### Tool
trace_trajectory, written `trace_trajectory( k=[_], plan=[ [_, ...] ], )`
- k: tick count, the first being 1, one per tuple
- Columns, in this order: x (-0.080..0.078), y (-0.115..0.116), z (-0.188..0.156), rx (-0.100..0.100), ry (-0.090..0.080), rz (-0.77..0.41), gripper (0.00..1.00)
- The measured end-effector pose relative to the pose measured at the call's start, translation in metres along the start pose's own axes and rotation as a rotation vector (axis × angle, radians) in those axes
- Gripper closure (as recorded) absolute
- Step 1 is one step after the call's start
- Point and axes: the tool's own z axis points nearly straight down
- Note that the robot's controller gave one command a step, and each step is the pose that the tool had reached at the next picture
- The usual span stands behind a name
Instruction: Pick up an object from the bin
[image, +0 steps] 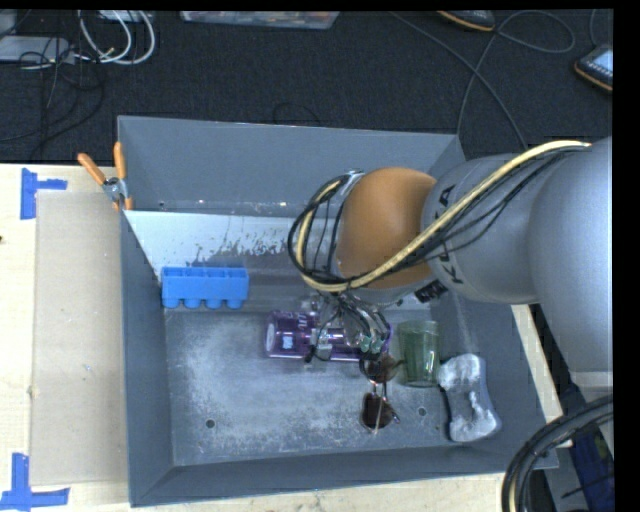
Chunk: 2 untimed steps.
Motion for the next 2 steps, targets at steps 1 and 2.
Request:
trace_trajectory(
  k=[1, 2],
  plan=[
    [0.002, 0.0, -0.034, 0.0, 0.007, 0.002, 1.0],
    [0.002, 0.0, -0.052, 0.0, 0.007, 0.003, 1.0]
  ],
)
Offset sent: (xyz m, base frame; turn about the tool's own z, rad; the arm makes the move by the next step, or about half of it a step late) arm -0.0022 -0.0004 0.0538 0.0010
